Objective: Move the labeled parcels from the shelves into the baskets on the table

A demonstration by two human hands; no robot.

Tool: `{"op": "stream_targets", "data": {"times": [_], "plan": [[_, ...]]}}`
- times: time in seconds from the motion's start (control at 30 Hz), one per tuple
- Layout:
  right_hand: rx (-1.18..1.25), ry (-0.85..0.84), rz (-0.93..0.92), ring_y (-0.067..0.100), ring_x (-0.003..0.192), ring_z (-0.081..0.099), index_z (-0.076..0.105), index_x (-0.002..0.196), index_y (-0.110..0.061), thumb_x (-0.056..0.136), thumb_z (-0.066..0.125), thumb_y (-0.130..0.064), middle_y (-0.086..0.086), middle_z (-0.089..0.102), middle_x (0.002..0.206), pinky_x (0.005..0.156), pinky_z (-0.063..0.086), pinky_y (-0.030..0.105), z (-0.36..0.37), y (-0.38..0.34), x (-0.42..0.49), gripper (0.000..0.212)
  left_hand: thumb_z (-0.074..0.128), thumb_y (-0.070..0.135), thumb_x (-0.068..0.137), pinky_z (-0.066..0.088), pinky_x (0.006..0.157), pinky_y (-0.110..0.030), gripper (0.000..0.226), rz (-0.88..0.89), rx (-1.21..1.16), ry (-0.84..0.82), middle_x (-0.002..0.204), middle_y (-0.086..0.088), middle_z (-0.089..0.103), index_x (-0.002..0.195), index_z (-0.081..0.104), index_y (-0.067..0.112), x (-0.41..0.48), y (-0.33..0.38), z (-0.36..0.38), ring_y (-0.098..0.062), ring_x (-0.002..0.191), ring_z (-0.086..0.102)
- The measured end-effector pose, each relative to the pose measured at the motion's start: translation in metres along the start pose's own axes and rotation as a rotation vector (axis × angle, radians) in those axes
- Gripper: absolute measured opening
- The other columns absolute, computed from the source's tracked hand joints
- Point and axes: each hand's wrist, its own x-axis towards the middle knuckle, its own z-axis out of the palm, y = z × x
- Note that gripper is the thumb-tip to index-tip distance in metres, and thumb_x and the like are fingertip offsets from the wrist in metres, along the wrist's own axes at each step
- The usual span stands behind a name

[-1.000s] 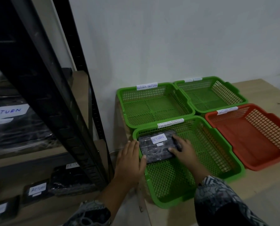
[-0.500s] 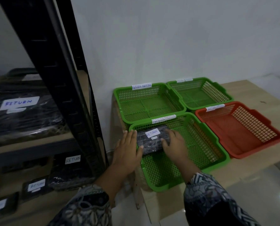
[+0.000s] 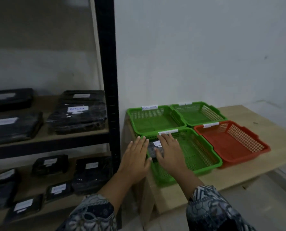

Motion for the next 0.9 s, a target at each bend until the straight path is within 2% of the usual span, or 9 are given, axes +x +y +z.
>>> {"op": "stream_targets", "data": {"times": [0.03, 0.17, 0.3, 0.43, 0.53, 0.7, 0.9], "plan": [[-0.001, 0.017, -0.019, 0.025, 0.145, 0.017, 0.035, 0.144, -0.017, 0.085, 0.017, -0.054, 0.005, 0.031, 0.153, 0.117, 0.015, 0.041, -0.006, -0.01, -0.003, 0.072, 0.022, 0.042, 0.088, -0.008, 0.115, -0.031, 0.07, 0.018, 0.013, 0.029, 0.157, -0.005, 0.008, 0.149, 0.01, 0.012, -0.004, -0.001, -0.01, -0.018, 0.144, -0.002], [-0.018, 0.108, -0.071, 0.025, 0.146, 0.015, 0.035, 0.144, -0.018, 0.091, 0.03, -0.046, 0.004, 0.031, 0.153, 0.118, 0.014, 0.042, -0.03, -0.057, -0.015, 0.06, 0.024, 0.04, 0.089, -0.008, 0.116, -0.032, 0.068, 0.062, 0.029, 0.146, 0.157, -0.006, 0.009, 0.149, 0.012, 0.01, -0.021, -0.01, -0.055, -0.018, 0.144, -0.001], [-0.063, 0.183, -0.098, 0.024, 0.146, 0.016, 0.035, 0.145, -0.019, 0.086, 0.02, -0.05, 0.004, 0.031, 0.153, 0.117, 0.011, 0.041, -0.051, -0.114, -0.026, 0.068, 0.026, 0.039, 0.091, -0.008, 0.115, -0.03, 0.066, 0.127, 0.023, 0.235, 0.157, -0.005, 0.011, 0.149, 0.014, 0.011, -0.046, -0.03, -0.102, -0.016, 0.144, 0.0], [-0.051, 0.339, -0.139, 0.032, 0.137, 0.037, 0.049, 0.135, -0.014, 0.087, 0.032, -0.045, 0.009, 0.049, 0.14, 0.11, 0.03, 0.048, -0.067, -0.184, -0.031, 0.059, 0.023, 0.043, 0.089, 0.0, 0.114, -0.035, 0.067, 0.166, 0.056, 0.336, 0.153, -0.006, 0.023, 0.146, 0.025, 0.009, -0.076, -0.068, -0.16, -0.022, 0.143, 0.014], [-0.035, 0.42, -0.182, 0.034, 0.131, 0.043, 0.053, 0.132, -0.013, 0.087, 0.036, -0.042, 0.01, 0.053, 0.136, 0.106, 0.038, 0.049, -0.08, -0.246, -0.031, 0.056, 0.016, 0.047, 0.084, -0.005, 0.113, -0.032, 0.072, 0.153, 0.101, 0.381, 0.155, -0.006, 0.019, 0.148, 0.021, 0.012, -0.1, -0.104, -0.215, -0.02, 0.144, 0.009], [0.009, 0.52, -0.266, 0.033, 0.135, 0.038, 0.049, 0.134, -0.013, 0.088, 0.039, -0.04, 0.01, 0.049, 0.14, 0.11, 0.033, 0.046, -0.106, -0.347, -0.023, 0.055, 0.025, 0.042, 0.088, 0.003, 0.117, -0.041, 0.068, 0.103, 0.195, 0.468, 0.155, -0.008, 0.019, 0.148, 0.019, 0.011, -0.139, -0.163, -0.311, -0.022, 0.144, 0.008], [-0.007, 0.574, -0.391, 0.033, 0.136, 0.036, 0.047, 0.136, -0.012, 0.089, 0.042, -0.039, 0.011, 0.046, 0.142, 0.111, 0.03, 0.045, -0.141, -0.437, -0.001, 0.054, 0.035, 0.038, 0.085, 0.014, 0.113, -0.047, 0.066, 0.041, 0.281, 0.595, 0.15, -0.011, 0.03, 0.144, 0.029, 0.008, -0.163, -0.216, -0.409, -0.027, 0.141, 0.019]]}}
